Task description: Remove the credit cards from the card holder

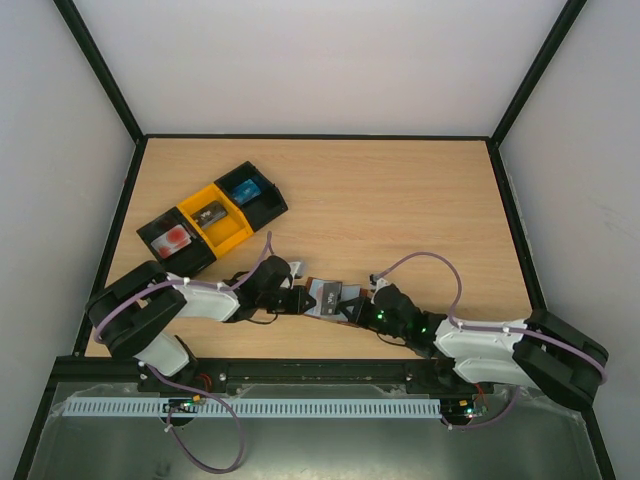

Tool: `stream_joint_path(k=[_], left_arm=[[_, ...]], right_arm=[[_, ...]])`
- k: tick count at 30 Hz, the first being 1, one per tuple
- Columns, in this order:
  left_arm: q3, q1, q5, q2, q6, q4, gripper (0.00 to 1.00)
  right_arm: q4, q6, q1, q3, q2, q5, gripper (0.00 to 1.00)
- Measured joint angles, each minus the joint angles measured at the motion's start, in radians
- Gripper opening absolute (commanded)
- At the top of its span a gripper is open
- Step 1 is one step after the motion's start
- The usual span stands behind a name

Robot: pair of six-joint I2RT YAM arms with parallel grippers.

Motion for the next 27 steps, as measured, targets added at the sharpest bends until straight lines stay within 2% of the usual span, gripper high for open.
stream_joint_path(k=[17,19,23,27], left_arm=[[0.006,-0.005,-0.025,-0.010,-0.018,-0.017,0.04],[0.005,-0.005,-0.035,-0.017,-0.023,-0.027,0.04],[0.005,-0.004,-0.059,-0.041,-0.030,-0.061,0.18],[0.005,-0.004,-0.074,-0.086,-0.056,-0.092,0.29]], right_arm=[[-0.138,0.020,0.000,-0.065,-0.193,0.082,0.02],[-0.137,0.020,0.000,-0.074,-0.208,0.080,0.08],[-0.134,0.018,0.000,-0.075,-0.217,0.070,0.17],[-0.132,0.016,-0.002,-0.068,-0.220,0.071,0.17]])
